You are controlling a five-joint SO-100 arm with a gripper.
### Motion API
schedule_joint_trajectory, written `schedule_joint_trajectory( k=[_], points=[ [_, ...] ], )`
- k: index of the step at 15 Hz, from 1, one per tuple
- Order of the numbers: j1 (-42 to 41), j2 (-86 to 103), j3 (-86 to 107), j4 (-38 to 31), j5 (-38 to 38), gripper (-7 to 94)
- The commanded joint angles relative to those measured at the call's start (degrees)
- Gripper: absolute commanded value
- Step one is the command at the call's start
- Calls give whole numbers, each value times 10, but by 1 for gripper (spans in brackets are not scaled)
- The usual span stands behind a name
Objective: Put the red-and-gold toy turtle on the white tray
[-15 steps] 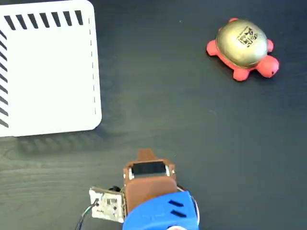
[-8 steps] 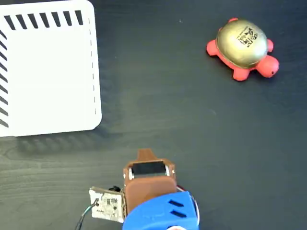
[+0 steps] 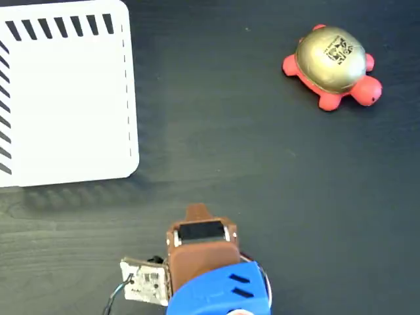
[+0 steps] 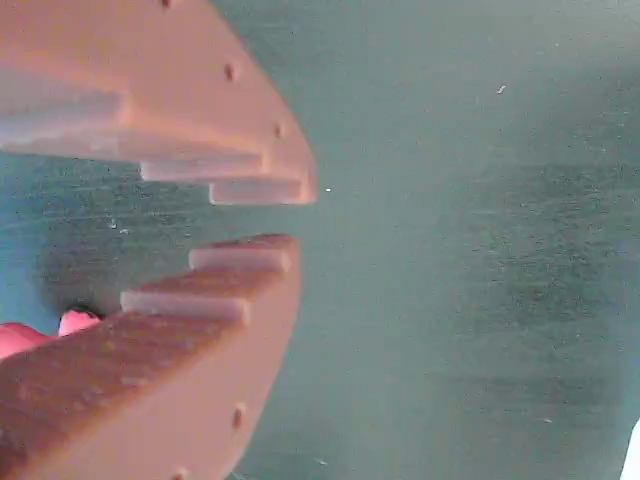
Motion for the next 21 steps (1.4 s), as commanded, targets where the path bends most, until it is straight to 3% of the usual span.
schedule_joint_trajectory(
  k=[1,4,7,14,18,21],
  points=[
    [-3,-27,-9,-2,-13,0],
    [7,-246,-123,-134,55,0],
    [77,-543,-397,-149,104,0],
    [187,-1027,-943,44,185,0],
    [226,-1188,-1168,137,228,0],
    [253,-1236,-1240,162,210,0]
  ],
)
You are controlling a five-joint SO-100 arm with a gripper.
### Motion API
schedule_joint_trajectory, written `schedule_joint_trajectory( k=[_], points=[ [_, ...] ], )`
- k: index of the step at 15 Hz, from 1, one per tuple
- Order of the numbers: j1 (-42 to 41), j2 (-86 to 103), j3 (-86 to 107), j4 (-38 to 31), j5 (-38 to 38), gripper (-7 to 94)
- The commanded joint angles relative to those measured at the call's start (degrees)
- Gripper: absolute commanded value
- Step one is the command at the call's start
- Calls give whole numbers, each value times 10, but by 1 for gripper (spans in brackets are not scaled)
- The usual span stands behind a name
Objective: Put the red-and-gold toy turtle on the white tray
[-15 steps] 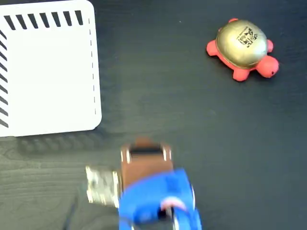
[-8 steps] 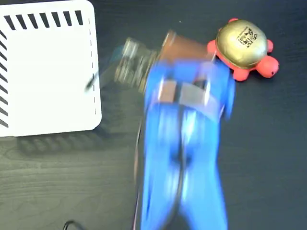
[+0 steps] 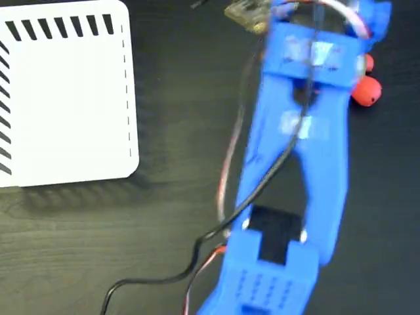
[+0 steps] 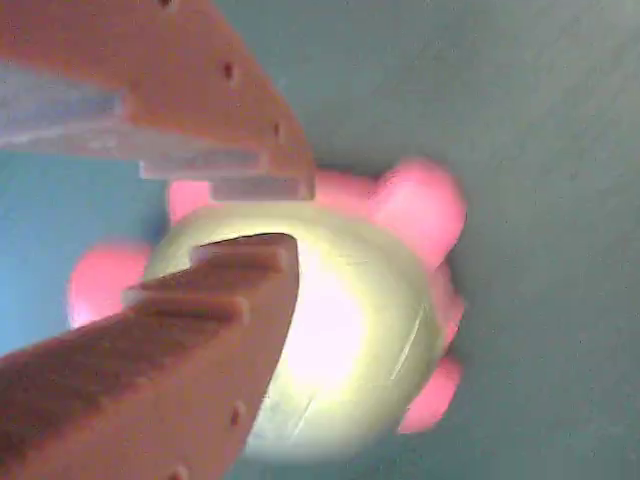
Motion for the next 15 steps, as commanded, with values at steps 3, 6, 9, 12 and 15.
schedule_joint_trajectory(
  k=[3,6,9,12,15],
  points=[
    [45,-10,-68,14,-36,3],
    [59,-47,-104,39,-57,31],
    [57,-64,-107,57,-60,52],
    [47,-100,-126,62,-42,56],
    [38,-135,-150,75,-19,59]
  ],
)
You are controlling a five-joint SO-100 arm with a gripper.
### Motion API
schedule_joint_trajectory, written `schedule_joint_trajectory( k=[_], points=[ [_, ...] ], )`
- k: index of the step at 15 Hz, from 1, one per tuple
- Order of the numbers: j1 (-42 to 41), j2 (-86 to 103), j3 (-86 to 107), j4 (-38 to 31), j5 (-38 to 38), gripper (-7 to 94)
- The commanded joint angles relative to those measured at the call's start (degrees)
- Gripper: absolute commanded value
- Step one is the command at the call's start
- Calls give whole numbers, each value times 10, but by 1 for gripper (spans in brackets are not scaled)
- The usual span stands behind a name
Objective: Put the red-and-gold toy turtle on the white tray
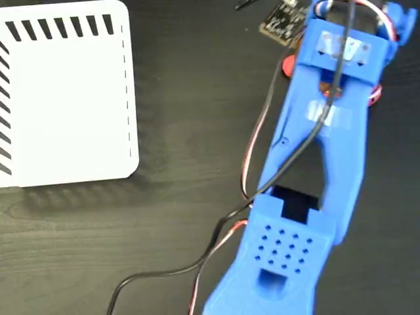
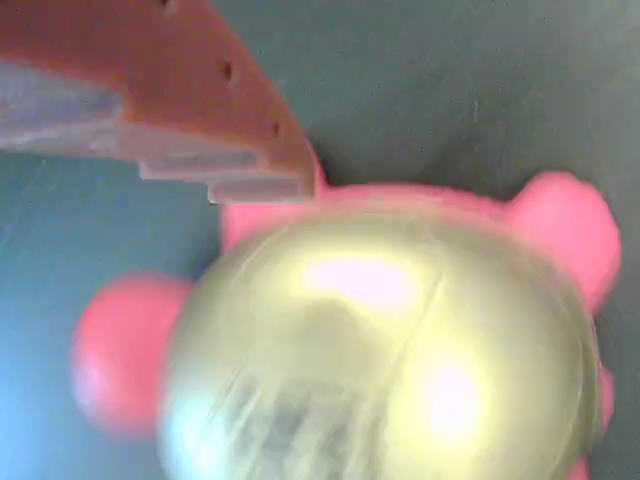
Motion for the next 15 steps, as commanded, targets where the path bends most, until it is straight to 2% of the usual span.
schedule_joint_trajectory(
  k=[1,2,4,15],
  points=[
    [0,17,-44,12,13,59],
    [-1,9,-52,15,15,59],
    [1,-5,-69,19,28,67],
    [2,-79,-125,19,33,67]
  ],
)
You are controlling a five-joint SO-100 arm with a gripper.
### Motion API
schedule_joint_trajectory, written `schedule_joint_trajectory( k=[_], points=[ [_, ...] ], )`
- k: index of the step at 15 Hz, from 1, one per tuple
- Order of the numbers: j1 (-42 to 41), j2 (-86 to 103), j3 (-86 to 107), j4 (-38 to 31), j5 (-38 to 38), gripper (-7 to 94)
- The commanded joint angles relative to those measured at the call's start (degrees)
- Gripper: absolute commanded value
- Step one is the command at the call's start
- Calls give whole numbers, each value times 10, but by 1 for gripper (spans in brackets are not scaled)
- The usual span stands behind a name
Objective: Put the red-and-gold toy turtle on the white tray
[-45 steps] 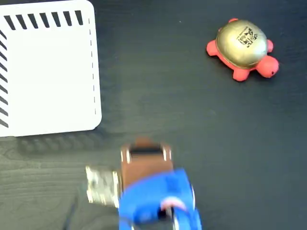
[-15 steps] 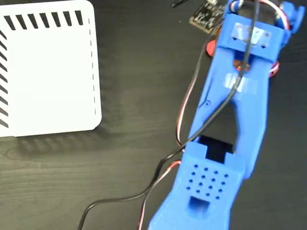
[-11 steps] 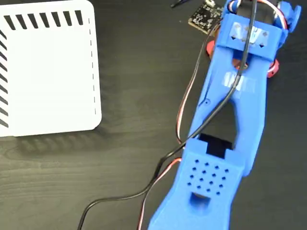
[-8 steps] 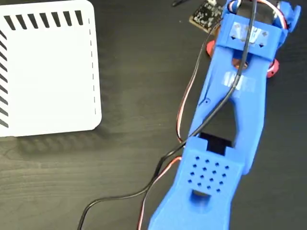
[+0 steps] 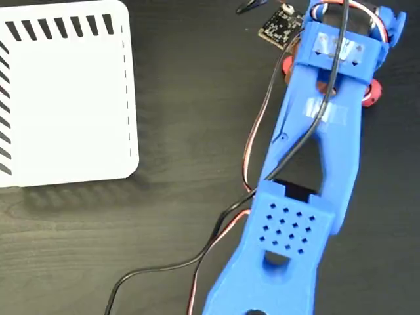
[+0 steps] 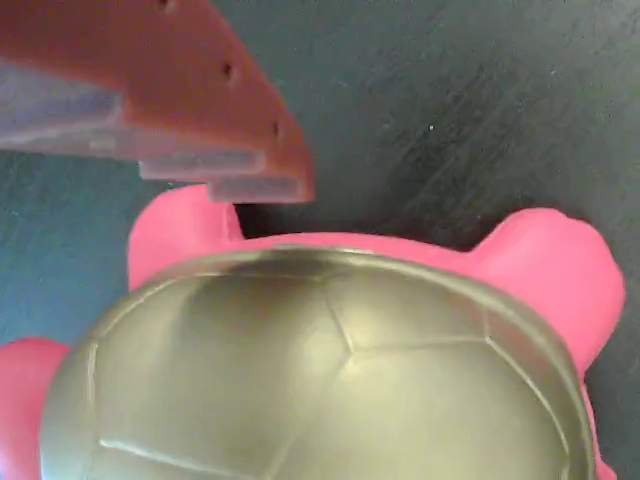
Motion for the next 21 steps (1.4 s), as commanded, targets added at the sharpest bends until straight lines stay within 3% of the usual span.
schedule_joint_trajectory(
  k=[1,6,10,14,16,21],
  points=[
    [2,17,-41,11,11,67],
    [4,-17,-71,9,12,66],
    [5,-25,-80,8,15,53],
    [6,-29,-86,1,15,26],
    [8,-29,-86,-4,21,3],
    [9,-29,-80,-6,28,0]
  ],
)
